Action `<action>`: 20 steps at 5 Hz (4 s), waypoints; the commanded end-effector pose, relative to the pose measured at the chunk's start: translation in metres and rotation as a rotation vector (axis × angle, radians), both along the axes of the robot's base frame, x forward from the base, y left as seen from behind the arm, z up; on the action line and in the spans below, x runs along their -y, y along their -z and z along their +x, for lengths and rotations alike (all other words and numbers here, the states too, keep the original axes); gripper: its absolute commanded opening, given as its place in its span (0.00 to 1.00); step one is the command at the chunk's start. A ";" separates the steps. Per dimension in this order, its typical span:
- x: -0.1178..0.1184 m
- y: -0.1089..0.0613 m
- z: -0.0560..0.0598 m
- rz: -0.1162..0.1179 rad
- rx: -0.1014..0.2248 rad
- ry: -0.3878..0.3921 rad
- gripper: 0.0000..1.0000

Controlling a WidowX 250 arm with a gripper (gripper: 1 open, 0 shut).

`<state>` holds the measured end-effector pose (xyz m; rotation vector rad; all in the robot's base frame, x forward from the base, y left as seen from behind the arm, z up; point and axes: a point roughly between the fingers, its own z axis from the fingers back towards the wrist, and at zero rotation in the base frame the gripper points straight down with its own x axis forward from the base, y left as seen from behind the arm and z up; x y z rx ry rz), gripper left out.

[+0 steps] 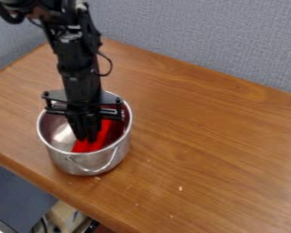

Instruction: Move the red object from the metal pot to the table

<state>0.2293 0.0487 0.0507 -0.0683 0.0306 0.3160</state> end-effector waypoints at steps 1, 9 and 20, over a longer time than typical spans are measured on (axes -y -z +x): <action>0.003 -0.016 0.010 0.015 0.053 0.015 0.00; 0.014 -0.035 0.015 0.057 0.061 0.041 0.00; 0.161 -0.062 0.039 0.032 0.102 0.431 0.00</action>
